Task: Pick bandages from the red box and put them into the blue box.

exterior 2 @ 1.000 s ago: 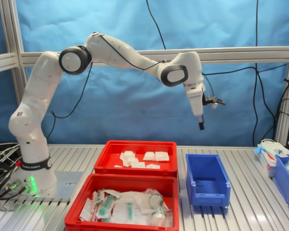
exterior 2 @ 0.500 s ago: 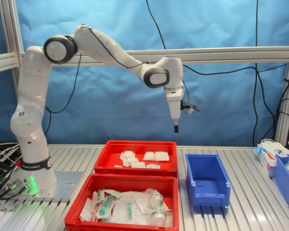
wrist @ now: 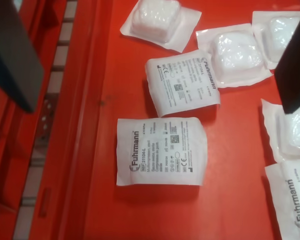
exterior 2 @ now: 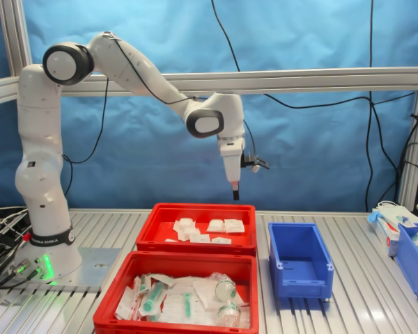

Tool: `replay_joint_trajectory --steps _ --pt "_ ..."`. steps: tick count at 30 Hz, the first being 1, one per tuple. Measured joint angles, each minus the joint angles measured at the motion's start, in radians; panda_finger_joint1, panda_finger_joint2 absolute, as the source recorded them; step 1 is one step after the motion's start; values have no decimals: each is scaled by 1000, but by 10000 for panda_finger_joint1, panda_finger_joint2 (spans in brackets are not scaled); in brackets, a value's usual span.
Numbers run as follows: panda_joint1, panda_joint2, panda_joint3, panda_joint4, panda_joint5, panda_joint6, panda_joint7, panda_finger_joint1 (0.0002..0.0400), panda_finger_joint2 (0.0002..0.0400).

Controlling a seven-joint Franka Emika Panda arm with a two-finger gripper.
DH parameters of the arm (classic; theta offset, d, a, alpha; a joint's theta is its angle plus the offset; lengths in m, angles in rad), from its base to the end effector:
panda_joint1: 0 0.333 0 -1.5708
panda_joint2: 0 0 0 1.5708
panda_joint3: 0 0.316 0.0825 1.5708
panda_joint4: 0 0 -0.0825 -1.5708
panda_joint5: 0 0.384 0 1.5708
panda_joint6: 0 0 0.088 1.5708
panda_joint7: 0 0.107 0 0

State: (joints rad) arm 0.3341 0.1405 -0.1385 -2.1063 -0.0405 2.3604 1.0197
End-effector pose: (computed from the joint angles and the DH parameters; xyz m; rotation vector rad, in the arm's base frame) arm 0.5655 0.1129 0.3629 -2.8686 1.2036 -0.1905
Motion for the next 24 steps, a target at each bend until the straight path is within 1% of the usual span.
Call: replay_joint_trajectory --steps 2,4,10,17,24 --pt "0 -1 0 -22 0 24 -1 400 400" --pt "0 -2 0 -62 0 66 -2 400 400" --pt "0 -2 0 -115 0 135 -3 400 400" --pt "0 -1 2 -139 0 187 -4 400 400" --pt "0 11 7 -143 0 206 -4 400 400"
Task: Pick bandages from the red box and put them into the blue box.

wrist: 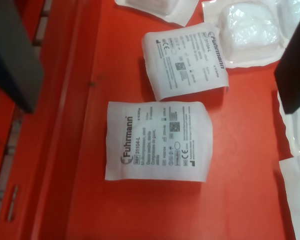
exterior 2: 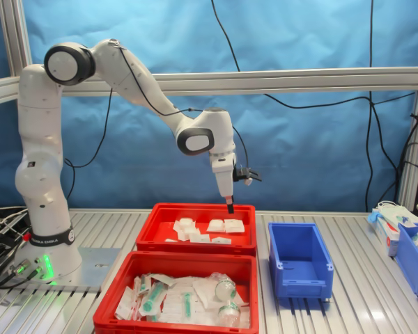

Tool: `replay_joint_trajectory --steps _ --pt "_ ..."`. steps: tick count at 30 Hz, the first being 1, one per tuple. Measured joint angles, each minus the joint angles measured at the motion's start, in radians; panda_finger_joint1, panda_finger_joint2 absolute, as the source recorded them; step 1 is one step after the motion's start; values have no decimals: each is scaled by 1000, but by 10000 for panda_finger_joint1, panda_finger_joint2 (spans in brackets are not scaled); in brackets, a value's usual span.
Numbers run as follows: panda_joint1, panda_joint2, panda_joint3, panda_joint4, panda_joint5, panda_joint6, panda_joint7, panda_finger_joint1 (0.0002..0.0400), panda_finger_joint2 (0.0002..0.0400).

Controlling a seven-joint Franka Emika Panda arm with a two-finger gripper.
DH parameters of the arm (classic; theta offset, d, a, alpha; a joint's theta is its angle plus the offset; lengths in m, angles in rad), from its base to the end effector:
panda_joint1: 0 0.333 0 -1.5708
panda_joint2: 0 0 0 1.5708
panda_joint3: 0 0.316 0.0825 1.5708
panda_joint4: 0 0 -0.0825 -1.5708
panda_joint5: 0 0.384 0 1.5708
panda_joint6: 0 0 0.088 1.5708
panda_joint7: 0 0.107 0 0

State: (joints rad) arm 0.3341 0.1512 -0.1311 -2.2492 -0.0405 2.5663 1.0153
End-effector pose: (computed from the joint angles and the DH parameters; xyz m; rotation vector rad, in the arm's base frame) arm 0.5422 0.1127 0.3151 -2.8434 1.1639 -0.2498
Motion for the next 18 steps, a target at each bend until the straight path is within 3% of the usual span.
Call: replay_joint_trajectory --steps 18 --pt "0 51 19 -8 0 48 0 400 400"
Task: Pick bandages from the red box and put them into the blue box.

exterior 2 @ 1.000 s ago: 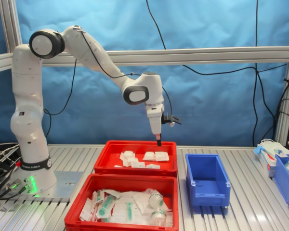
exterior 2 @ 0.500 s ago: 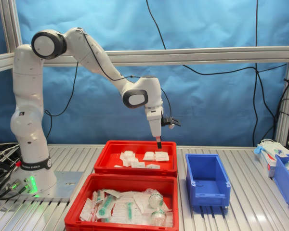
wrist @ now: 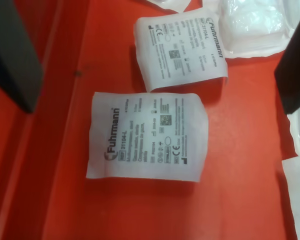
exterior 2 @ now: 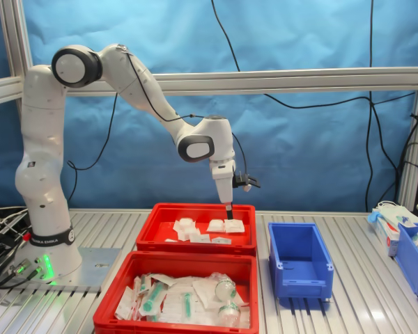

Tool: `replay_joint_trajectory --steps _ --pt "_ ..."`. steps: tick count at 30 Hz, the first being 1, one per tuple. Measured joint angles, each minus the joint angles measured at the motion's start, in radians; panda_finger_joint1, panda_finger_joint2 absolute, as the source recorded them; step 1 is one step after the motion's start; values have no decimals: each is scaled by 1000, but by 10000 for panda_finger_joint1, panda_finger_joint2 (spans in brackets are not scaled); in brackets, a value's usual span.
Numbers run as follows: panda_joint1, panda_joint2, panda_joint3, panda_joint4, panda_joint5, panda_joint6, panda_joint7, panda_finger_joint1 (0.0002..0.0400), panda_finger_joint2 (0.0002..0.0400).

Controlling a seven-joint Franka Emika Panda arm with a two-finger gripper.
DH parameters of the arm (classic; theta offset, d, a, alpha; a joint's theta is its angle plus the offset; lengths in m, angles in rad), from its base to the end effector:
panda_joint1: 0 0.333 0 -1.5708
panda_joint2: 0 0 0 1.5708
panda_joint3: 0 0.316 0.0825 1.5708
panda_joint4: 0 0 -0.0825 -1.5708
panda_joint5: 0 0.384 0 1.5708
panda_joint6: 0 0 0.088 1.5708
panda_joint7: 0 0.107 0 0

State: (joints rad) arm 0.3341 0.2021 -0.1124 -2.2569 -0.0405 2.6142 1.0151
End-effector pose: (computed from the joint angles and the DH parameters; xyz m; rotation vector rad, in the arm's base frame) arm 0.5402 0.1230 0.2886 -2.8617 1.1363 -0.2368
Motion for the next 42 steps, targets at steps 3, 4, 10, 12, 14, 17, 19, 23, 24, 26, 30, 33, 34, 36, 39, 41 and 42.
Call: replay_joint_trajectory --steps 3,4,10,12,14,17,19,23,24,26,30,33,34,36,39,41,42 --pt "0 2 4 0 0 2 0 400 400" --pt "0 2 6 0 0 3 0 400 400" --pt "0 3 18 0 0 5 0 400 400" --pt "0 3 22 -1 0 6 0 400 400" --pt "0 4 27 -1 0 7 0 400 400" --pt "0 7 33 0 0 8 0 400 400" --pt "0 11 36 0 0 9 0 400 400" --pt "0 22 42 0 0 10 0 400 400" --pt "0 22 42 0 0 10 0 400 400" --pt "0 27 43 -1 0 10 0 400 400" --pt "0 37 46 -1 0 11 0 400 400" --pt "0 43 47 -1 0 11 0 400 400" --pt "0 44 47 -2 0 11 0 400 400" --pt "0 46 47 -2 0 11 0 400 400" --pt "0 48 47 -2 0 11 0 400 400" --pt "0 48 47 -2 0 11 0 400 400" --pt "0 48 47 -3 0 11 0 400 400"
